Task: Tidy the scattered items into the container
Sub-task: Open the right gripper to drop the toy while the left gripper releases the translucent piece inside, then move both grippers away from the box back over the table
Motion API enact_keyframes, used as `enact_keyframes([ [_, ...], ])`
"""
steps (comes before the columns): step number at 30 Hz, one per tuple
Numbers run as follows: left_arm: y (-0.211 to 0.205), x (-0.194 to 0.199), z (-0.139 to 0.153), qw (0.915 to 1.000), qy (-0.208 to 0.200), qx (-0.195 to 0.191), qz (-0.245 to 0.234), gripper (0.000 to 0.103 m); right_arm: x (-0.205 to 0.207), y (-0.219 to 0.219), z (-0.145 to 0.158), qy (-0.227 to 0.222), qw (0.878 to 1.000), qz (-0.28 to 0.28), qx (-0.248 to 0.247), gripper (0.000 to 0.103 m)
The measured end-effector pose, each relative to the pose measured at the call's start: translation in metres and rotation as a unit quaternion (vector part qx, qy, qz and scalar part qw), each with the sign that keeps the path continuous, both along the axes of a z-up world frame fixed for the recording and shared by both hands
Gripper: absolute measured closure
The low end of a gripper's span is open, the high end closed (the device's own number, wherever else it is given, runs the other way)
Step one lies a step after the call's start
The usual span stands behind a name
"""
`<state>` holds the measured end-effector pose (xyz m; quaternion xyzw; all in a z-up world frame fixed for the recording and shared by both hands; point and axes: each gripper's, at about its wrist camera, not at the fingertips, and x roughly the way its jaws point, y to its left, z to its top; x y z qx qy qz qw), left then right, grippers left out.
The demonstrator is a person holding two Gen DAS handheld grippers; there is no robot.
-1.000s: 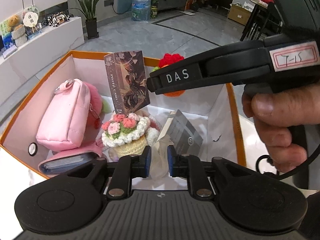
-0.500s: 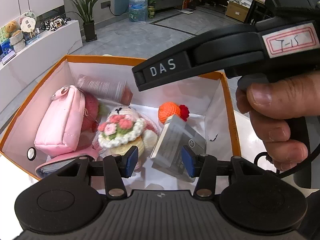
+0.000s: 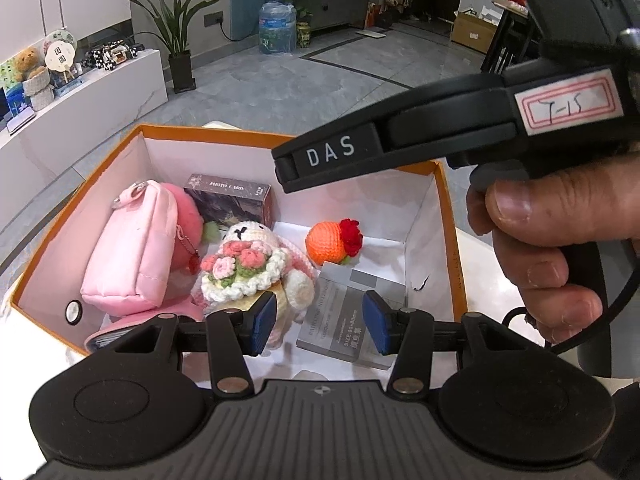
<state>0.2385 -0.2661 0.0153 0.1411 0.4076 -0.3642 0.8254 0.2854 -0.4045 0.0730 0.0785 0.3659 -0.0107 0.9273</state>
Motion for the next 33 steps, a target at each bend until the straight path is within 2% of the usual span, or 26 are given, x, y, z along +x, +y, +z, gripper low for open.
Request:
enact_keyframes([
  [13,0.044,-0.010,0.032,0.9990,-0.030,-0.017,0.030,0.047,-0.009,0.025,0.020,-0.017,1.000,0.017,-0.011,0.042],
  [24,0.098,-0.013,0.044,0.9969,-0.038,-0.024,0.064,0.047,-0.012,0.058,0.031,-0.024,0.999,0.033,-0.023,0.042],
  [33,0.150,-0.012,0.041,0.9940,-0.037,-0.026,0.100,0.047,-0.012,0.094,0.034,-0.029,0.997,0.060,-0.036,0.040],
])
